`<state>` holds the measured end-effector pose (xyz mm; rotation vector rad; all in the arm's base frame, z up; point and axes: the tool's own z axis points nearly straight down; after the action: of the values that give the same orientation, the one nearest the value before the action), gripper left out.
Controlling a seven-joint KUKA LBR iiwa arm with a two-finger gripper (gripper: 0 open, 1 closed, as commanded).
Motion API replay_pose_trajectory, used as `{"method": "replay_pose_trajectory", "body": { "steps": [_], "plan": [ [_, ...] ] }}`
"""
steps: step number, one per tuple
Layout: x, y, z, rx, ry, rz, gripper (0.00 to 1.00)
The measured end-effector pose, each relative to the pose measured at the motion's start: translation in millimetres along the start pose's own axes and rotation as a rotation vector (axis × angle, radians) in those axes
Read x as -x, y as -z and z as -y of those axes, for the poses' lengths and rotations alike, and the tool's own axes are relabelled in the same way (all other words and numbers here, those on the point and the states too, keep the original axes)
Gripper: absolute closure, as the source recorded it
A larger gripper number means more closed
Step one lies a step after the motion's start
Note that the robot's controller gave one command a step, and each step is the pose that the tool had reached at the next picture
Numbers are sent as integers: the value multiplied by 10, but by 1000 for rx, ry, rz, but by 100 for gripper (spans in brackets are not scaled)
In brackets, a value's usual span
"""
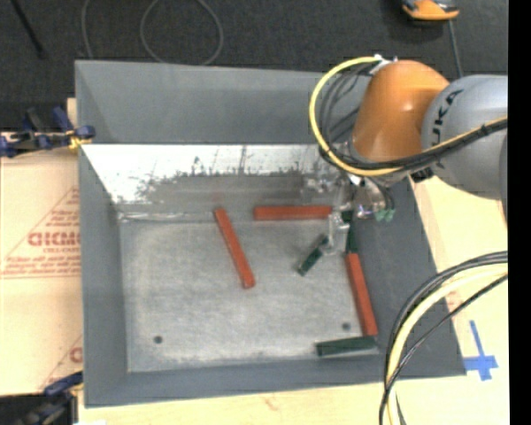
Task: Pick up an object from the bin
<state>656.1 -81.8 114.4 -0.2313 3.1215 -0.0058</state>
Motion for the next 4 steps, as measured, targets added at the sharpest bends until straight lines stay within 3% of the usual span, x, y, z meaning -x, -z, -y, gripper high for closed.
{"method": "replay_pose_trajectory", "body": {
  "steps": [1, 2, 3, 4],
  "plan": [
    [-50, -411, 314, 2, 101, -3, 0],
    [-29, -379, 305, 2, 98, 4, 100],
    [-45, -400, 304, 3, 96, -1, 0],
    [-36, -386, 307, 3, 94, 2, 100]
  ]
}}
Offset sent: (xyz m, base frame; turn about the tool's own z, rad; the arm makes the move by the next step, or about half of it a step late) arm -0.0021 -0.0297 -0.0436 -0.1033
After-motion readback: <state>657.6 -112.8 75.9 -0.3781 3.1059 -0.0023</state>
